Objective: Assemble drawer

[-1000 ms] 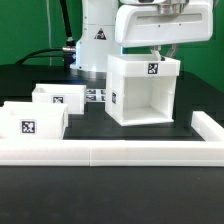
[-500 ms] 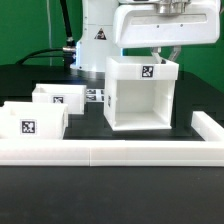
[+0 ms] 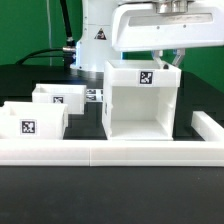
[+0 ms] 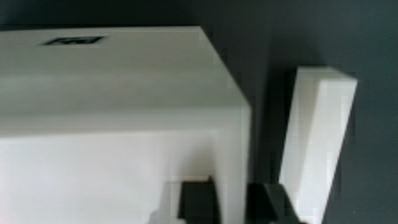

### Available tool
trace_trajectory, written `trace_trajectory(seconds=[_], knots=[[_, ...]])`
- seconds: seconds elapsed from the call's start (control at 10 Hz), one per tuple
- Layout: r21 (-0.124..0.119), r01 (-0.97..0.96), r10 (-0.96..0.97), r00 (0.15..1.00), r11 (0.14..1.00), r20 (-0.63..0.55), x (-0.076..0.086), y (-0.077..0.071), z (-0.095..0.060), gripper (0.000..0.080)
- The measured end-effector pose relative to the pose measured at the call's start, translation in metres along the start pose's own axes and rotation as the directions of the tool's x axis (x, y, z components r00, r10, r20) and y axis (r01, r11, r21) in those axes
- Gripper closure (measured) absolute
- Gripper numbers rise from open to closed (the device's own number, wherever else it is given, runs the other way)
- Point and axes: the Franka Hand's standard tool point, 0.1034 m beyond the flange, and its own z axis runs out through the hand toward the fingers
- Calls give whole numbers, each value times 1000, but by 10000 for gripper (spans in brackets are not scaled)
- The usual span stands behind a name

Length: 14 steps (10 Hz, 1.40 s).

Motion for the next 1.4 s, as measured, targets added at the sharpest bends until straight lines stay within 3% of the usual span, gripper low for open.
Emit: trace_trajectory(seconds=[0.6,0.9,1.2,1.4], knots=[[22,-22,23,999,1000,-43,54,-16,1,761],[25,-48,49,998,999,-44,53,-17,1,761],[46,-204,206,977,978,-48,55,-20,0,761],[49,-405,406,914,913,-24,46,-25,4,760]])
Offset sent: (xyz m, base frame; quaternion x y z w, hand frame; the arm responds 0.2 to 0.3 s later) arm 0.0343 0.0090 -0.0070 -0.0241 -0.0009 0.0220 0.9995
